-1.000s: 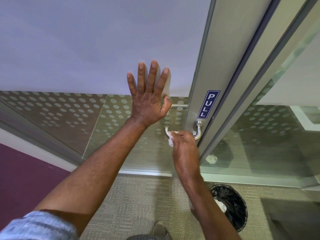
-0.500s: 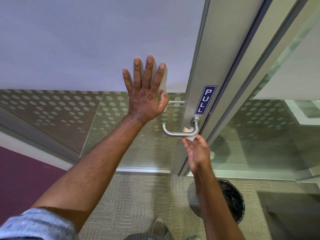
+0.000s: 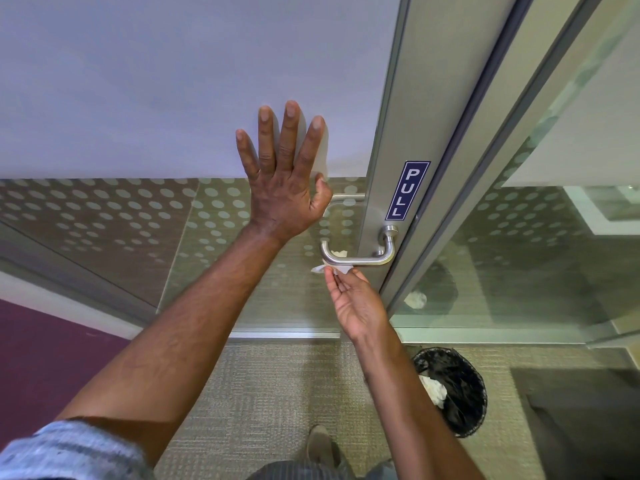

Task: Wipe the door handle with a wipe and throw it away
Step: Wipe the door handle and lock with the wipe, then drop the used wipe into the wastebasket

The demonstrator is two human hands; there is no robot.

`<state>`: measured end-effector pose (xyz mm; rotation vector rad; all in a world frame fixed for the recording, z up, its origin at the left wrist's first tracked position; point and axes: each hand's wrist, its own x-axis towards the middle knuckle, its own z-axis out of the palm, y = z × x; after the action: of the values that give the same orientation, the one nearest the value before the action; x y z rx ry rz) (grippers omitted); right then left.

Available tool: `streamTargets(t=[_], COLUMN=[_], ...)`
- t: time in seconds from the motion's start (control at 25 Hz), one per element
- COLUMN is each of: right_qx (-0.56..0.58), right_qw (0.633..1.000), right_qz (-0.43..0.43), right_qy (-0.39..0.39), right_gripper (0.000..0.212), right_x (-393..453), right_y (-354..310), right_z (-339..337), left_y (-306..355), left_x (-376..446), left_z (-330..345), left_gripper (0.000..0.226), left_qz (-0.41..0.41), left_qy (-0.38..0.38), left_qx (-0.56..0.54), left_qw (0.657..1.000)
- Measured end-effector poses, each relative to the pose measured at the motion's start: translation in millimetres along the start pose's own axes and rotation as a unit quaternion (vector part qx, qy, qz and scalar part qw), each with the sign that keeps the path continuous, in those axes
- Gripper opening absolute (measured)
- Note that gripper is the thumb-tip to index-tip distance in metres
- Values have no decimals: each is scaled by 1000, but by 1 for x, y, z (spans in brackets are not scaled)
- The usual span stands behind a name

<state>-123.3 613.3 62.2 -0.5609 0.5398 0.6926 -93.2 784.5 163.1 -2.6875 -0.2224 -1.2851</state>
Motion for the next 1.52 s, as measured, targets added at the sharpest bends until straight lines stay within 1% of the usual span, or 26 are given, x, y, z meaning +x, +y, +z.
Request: streamTargets(t=[0.08,0.2,0.28,0.4,0.52,0.6,0.68,0.76,0.8,0.84,0.88,0.92,1.0,1.04,1.08,1.2,1.24,1.32,1.4,1.52], right_qx=[2,-16,-8,16,-32,-71,-72,-59,-51,-43,-42,-50,-98,-135,-173,-276,-309,-366,-407,-448], right_qw=[1000,997,994,992,990,986,984,984,984,984,983,981,974,967,959,928,916,890,863,833], right_qz=[-16,-57,-84,-120,-133,-145,-154,-156,-156,-157,-158,-163,-171,-174,-175,-159,-152,-149,-150,-121], right_qy=[19,44,63,47,31,33,50,64,71,77,83,91,111,125,142,195,207,228,259,302], right_gripper=[21,18,15,17,17,15,15,18,18,17,17,18,22,22,19,14,14,12,13,6], right_x=[-2,-2,-2,-8,-19,-29,-39,-49,-54,-59,-63,-68,-75,-78,-81,-86,-85,-81,-72,-50], right_y=[-14,-42,-58,-73,-87,-96,-104,-113,-119,-124,-129,-136,-147,-152,-157,-171,-176,-183,-192,-205], right_z=[-11,-24,-32,-47,-65,-78,-93,-112,-124,-137,-149,-165,-196,-212,-229,-282,-300,-328,-356,-398], left_y=[0,-1,0,1,8,27,58,100,124,148,173,199,248,270,290,341,355,375,397,423], left_x=[1,0,0,0,-2,-9,-26,-51,-66,-82,-98,-112,-139,-150,-160,-185,-194,-210,-228,-252], left_z=[0,1,2,0,-3,-7,-11,-15,-17,-18,-18,-15,-9,-6,-1,16,25,39,56,80], left_gripper=[93,92,92,94,95,97,95,84,74,63,51,40,29,28,28,24,27,25,5,11], left_qz=[-7,-10,-6,-2,-30,-65,-84,-93,-91,-82,-73,-70,-110,-141,-167,-215,-230,-254,-269,-274], left_qy=[10,18,24,27,12,-2,-28,-61,-80,-106,-151,-213,-354,-405,-442,-523,-545,-578,-609,-640], left_qx=[-5,-7,-6,-4,-25,-56,-101,-153,-193,-248,-311,-368,-437,-454,-461,-456,-452,-424,-393,-357], left_qw=[1000,1000,1000,1000,999,996,991,982,974,959,936,902,820,781,751,687,668,649,634,622])
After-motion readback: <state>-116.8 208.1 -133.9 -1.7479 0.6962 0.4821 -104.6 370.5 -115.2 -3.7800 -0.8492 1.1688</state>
